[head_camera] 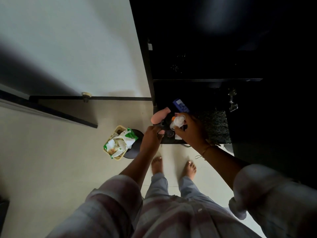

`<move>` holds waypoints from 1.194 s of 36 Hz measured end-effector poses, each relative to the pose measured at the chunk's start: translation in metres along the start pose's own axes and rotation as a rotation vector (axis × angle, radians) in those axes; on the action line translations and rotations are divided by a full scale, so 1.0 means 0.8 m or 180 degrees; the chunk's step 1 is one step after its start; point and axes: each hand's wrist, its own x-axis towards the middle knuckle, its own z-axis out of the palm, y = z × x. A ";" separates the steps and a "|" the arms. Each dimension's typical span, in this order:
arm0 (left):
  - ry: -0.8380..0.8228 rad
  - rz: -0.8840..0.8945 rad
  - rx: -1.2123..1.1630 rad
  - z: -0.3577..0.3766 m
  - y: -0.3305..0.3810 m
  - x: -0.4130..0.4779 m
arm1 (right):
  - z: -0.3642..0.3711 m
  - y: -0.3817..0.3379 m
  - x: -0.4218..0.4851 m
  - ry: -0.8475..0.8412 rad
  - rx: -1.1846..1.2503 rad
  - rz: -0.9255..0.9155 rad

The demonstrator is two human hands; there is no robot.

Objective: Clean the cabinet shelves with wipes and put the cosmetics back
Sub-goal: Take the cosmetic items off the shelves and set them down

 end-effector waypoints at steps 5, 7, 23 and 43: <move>0.0027 0.0044 -0.0037 0.004 -0.006 -0.002 | -0.003 -0.002 0.008 -0.0081 -0.0114 -0.0167; 0.0024 0.0022 -0.0070 0.007 -0.009 -0.002 | -0.005 -0.004 0.013 -0.0162 -0.0179 -0.0200; 0.0156 0.0011 -0.0238 0.020 -0.020 -0.022 | -0.007 -0.045 0.034 -0.0544 -0.0381 -0.0685; 0.0260 -0.0387 -0.0618 0.018 -0.019 -0.029 | 0.029 -0.061 0.045 -0.1097 -0.0656 -0.0317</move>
